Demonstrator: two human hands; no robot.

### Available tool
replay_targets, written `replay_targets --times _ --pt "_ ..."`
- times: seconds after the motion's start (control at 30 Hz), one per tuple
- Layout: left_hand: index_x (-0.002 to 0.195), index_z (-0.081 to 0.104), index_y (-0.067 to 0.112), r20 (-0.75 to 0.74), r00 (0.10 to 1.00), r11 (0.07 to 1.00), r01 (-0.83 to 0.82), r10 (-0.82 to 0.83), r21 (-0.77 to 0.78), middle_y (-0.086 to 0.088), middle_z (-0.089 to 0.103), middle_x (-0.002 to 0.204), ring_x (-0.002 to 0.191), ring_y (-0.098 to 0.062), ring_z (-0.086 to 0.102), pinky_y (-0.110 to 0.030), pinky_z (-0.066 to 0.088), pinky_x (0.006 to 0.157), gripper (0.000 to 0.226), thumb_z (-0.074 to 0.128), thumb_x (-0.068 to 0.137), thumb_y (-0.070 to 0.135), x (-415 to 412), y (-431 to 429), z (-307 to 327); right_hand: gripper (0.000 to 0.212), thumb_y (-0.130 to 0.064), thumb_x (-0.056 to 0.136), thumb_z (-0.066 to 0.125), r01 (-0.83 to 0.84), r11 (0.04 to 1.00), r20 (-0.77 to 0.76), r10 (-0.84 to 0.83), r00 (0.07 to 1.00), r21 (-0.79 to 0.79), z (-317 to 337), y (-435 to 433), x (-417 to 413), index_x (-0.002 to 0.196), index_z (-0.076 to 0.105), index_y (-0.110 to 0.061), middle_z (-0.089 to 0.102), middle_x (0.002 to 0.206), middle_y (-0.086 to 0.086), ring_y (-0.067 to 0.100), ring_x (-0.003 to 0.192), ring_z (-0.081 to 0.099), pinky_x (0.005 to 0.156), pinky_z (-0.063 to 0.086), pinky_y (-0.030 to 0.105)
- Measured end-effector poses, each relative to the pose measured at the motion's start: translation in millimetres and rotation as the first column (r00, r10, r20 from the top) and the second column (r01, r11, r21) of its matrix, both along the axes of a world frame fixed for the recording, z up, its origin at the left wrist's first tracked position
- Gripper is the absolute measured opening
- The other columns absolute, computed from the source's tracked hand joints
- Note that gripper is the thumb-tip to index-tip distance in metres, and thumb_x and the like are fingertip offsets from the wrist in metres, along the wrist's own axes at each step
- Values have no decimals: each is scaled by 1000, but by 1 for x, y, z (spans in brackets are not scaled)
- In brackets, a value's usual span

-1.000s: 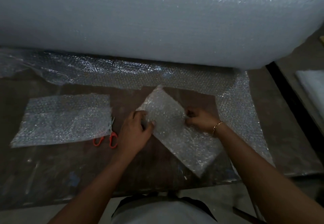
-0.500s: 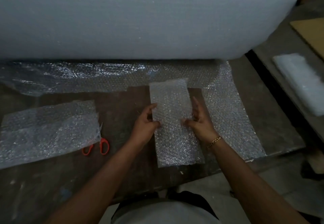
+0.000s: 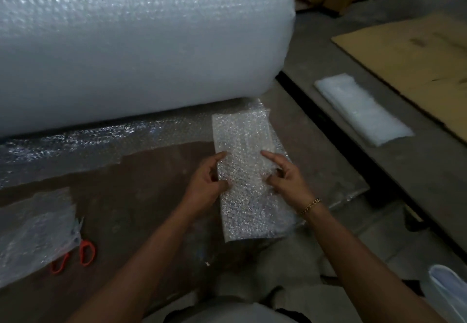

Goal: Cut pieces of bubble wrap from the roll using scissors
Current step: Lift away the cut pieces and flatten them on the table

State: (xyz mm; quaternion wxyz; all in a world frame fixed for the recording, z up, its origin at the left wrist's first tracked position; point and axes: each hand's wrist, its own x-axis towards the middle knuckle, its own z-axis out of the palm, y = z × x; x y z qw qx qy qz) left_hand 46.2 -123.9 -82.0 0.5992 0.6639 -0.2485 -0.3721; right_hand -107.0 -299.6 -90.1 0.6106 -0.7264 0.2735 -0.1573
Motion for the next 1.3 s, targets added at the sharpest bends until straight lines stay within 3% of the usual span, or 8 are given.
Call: replay_targets --times 0.23,0.47,0.53,0.67,0.8,0.9,1.07,1.3 --pt "141 54 34 86 995 998 37 -41 43 -23 60 107 79 -25 57 -24 53 56 69 69 88 -6 -73 -102 11 60 5 87 64 32 994 13 -31 999 -104 27 -90 -86 136 53 -27 54 138 2 -1 88 59 72 51 14" --pt "140 54 37 149 987 998 55 -57 16 -23 66 114 91 -39 68 -50 62 73 67 72 86 1 -131 -195 21 63 16 87 56 100 988 -53 -106 993 -115 57 -181 -144 138 55 -21 62 98 -9 10 63 57 54 49 22" --pt "139 54 36 186 981 998 61 -62 9 -16 59 112 81 -26 63 -32 57 63 67 72 85 -1 -137 -221 21 63 12 88 59 128 984 -84 -139 987 -121 60 -207 -151 139 55 -24 49 67 -2 12 48 38 46 39 25" --pt "141 51 31 239 967 996 92 -94 16 -22 25 88 69 -7 44 -19 41 57 70 73 85 -4 -136 -271 26 62 11 86 61 165 972 -87 -181 980 -167 64 -255 -149 135 59 -26 52 78 6 9 50 37 60 43 37" --pt "144 51 20 244 967 997 77 -77 10 5 44 103 56 5 49 -15 45 54 67 70 86 -7 -123 -321 22 60 11 88 61 183 958 -94 -208 974 -222 65 -302 -138 138 58 -24 45 74 -14 9 57 43 58 51 26" --pt "143 53 15 285 956 997 66 -72 32 2 44 119 67 5 53 -18 47 65 66 72 84 -7 -110 -362 22 60 7 91 62 188 964 -102 -210 972 -187 62 -336 -127 140 55 -26 52 80 4 22 70 50 64 57 29" --pt "145 52 19 260 959 992 95 -114 87 -12 44 134 114 -46 58 -52 53 98 68 74 83 -1 -92 -415 17 61 6 91 63 207 961 -143 -234 962 -183 56 -386 -110 142 53 -27 55 92 10 19 73 53 66 60 25" --pt "148 49 21 245 964 985 67 -105 160 -8 42 149 123 -39 58 -52 51 103 73 79 82 7 -85 -461 5 60 7 91 64 153 958 -216 -207 954 -242 43 -444 -89 143 54 -22 56 122 8 14 75 53 60 57 20"
